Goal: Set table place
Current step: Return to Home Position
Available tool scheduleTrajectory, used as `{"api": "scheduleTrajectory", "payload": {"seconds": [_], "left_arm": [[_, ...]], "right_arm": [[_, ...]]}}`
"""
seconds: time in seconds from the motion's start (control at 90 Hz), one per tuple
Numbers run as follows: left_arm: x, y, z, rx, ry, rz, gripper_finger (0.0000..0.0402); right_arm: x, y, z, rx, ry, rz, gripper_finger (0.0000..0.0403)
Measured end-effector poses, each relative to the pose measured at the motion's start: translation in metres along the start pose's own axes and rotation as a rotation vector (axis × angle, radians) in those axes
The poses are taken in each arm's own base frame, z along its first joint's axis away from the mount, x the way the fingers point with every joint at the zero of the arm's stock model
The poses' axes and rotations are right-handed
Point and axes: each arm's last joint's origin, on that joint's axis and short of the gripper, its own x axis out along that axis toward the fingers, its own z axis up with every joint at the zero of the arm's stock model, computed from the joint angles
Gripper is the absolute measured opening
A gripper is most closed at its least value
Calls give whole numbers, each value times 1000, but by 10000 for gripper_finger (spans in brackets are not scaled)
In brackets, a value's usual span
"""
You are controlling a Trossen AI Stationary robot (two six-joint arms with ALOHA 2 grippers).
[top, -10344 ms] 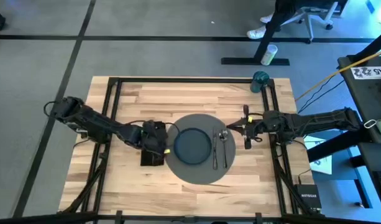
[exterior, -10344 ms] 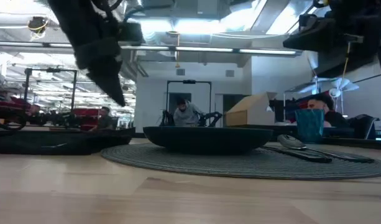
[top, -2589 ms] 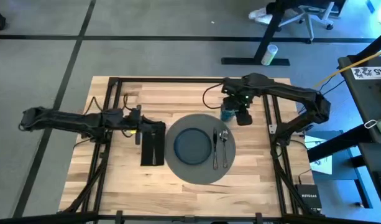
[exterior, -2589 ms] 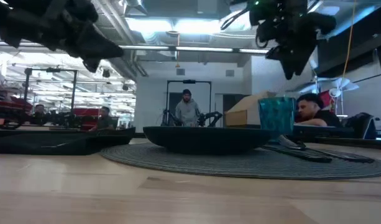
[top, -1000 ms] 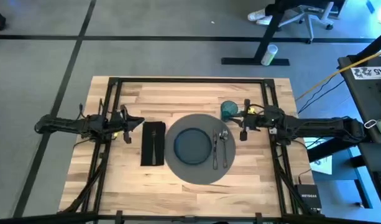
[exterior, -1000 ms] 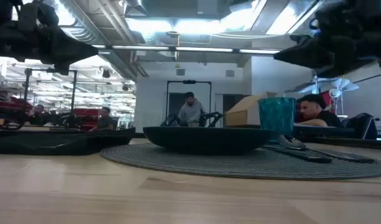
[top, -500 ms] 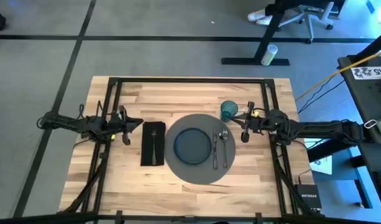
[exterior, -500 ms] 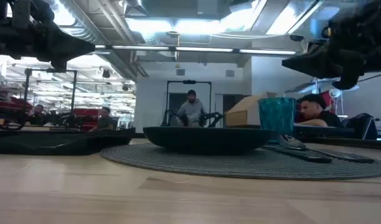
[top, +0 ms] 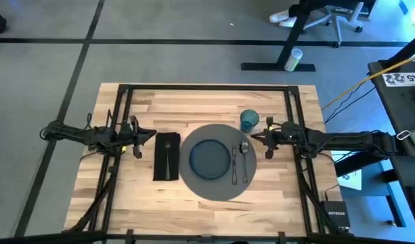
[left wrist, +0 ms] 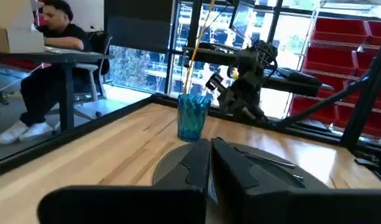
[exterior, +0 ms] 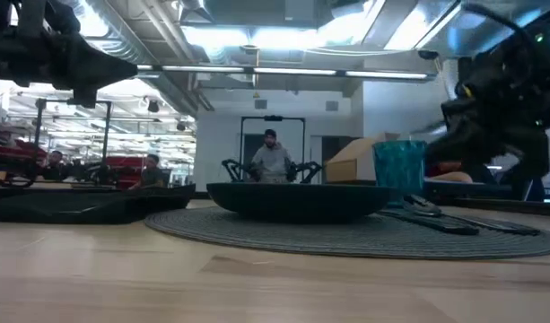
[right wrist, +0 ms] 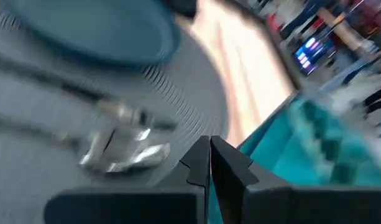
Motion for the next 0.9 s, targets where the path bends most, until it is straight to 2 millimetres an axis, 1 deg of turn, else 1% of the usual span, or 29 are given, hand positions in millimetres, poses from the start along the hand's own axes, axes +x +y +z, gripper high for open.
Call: {"api": "scheduleTrajectory", "payload": {"seconds": [0.167, 0.222, 0.4, 0.467, 0.556, 0.644, 0.9], "left_arm": [[0, 0, 0, 7, 0, 0, 0], [0, 0, 0, -3, 0, 0, 0], [0, 0, 0, 2, 0, 1, 0], [0, 0, 0, -14, 1, 0, 0], [0, 0, 0, -18, 1, -1, 0], [0, 0, 0, -11, 1, -2, 0], [0, 0, 0, -9, 2, -7, 0]], "right_arm": [[0, 4, -8, 2, 89, 20, 0], [0, 4, -8, 2, 95, 21, 0], [0, -2, -3, 42, 72, -84, 0], [-1, -4, 1, 40, 27, -107, 0], [-3, -9, 12, -1, -107, -122, 0], [-7, -11, 19, -33, -204, -131, 0], [-25, -18, 30, -81, -367, -229, 0]]}}
